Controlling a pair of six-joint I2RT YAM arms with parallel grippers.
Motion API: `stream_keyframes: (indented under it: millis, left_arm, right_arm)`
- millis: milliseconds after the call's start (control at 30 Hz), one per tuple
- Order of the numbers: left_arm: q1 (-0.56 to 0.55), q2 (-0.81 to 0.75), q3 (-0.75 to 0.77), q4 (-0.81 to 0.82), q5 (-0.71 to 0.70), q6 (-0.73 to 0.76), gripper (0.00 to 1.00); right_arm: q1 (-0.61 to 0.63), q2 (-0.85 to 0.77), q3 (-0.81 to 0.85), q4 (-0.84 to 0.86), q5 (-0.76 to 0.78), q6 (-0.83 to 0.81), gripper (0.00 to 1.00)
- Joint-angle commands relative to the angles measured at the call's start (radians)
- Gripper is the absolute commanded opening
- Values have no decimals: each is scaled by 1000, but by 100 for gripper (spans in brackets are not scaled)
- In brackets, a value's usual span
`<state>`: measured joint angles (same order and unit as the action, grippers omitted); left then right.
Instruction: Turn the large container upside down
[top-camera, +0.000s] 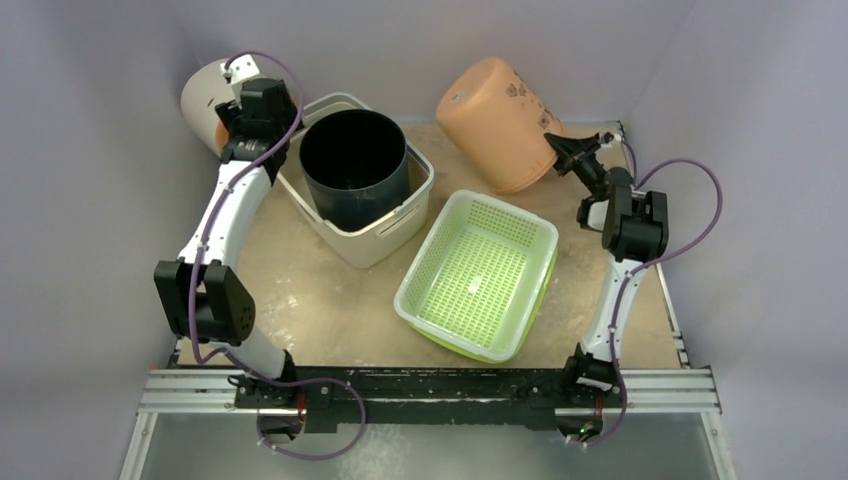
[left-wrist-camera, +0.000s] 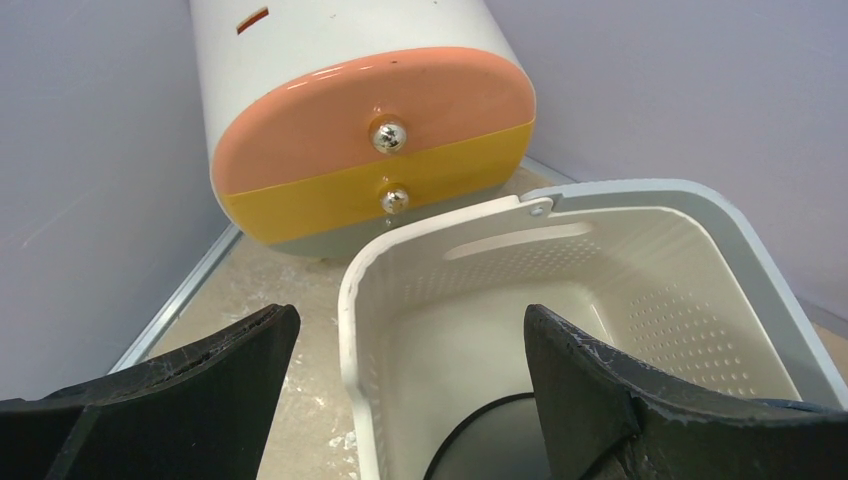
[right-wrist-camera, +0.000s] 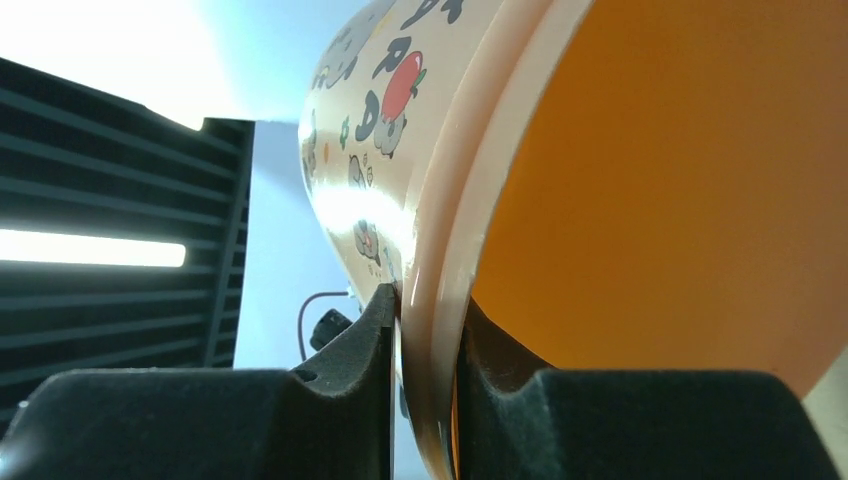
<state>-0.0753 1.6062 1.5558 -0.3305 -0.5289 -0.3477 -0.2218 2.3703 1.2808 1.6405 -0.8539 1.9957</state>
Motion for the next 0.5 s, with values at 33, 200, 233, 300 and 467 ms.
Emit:
stream_keyframes:
  millis: [33,200,233,300,467]
  left_arm:
    - [-1,18,50,34,-10,20,84]
    - [-2,37,57,38,-10,23,84]
    - [-1,41,58,39,-10,22,84]
    - [-1,50,63,39,-10,23,84]
    - [-1,70,76,41,-6,24,85]
  right_arm:
    - [-27,113,-66,407,-199,-58,22]
    - [-63,119,-100,405,-219,-80,27]
    - [-67,121,-107,406,-222,-84,27]
    - [-73,130,-117,406,-227,-89,31]
    - [-87,153,-131,403,-234,-100,34]
